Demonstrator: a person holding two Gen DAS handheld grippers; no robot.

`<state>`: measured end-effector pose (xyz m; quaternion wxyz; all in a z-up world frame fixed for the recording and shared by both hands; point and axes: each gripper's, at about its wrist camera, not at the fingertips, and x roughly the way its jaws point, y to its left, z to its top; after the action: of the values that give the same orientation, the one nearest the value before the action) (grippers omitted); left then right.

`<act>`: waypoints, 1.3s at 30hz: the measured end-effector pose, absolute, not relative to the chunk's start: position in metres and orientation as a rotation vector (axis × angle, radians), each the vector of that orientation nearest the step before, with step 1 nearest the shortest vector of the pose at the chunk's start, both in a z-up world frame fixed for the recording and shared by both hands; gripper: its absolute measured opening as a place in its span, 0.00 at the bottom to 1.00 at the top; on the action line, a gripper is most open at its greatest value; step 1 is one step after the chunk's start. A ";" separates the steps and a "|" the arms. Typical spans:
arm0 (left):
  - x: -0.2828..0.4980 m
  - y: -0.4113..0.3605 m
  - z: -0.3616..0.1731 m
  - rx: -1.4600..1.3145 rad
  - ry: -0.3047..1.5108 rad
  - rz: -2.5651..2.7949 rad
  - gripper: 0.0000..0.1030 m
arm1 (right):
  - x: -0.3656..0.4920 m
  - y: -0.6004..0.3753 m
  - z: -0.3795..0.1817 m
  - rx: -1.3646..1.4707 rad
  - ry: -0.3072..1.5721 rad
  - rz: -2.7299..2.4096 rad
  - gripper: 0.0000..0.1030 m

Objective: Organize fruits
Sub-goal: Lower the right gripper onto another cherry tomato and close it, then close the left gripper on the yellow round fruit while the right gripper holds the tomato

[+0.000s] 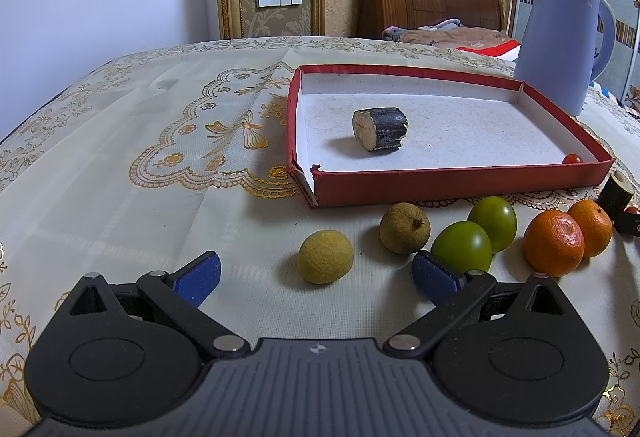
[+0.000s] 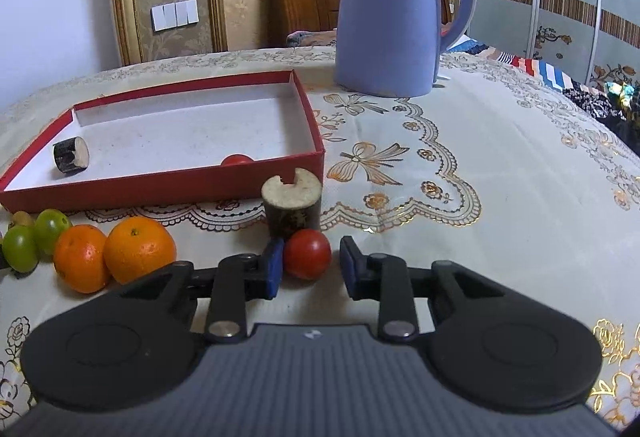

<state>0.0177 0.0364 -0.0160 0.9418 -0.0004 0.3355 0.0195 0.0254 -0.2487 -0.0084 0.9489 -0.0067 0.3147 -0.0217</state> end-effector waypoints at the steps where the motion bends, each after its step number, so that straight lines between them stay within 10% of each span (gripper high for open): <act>1: 0.018 0.036 -0.016 -0.001 0.684 0.040 1.00 | 0.025 -0.248 -0.008 -0.020 0.641 -0.046 0.28; 17: 0.014 0.041 -0.013 -0.047 0.654 0.031 0.92 | 0.025 -0.246 -0.009 -0.035 0.641 -0.050 0.28; 21: 0.011 0.040 -0.012 -0.032 0.633 0.066 0.57 | 0.025 -0.245 -0.009 -0.035 0.641 -0.051 0.28; 28: 0.010 0.040 -0.012 -0.029 0.630 0.059 0.52 | 0.025 -0.246 -0.009 -0.031 0.641 -0.049 0.28; 31: 0.009 0.041 -0.011 -0.027 0.622 0.063 0.31 | 0.025 -0.248 -0.009 -0.018 0.639 -0.044 0.28; 39: 0.010 0.041 -0.011 -0.043 0.622 0.056 0.31 | 0.024 -0.258 -0.008 0.045 0.631 -0.028 0.27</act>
<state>0.0105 0.0409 -0.0111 0.9515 -0.0210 0.3058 0.0274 0.0241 -0.2579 -0.0081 0.9503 0.0219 0.3103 -0.0140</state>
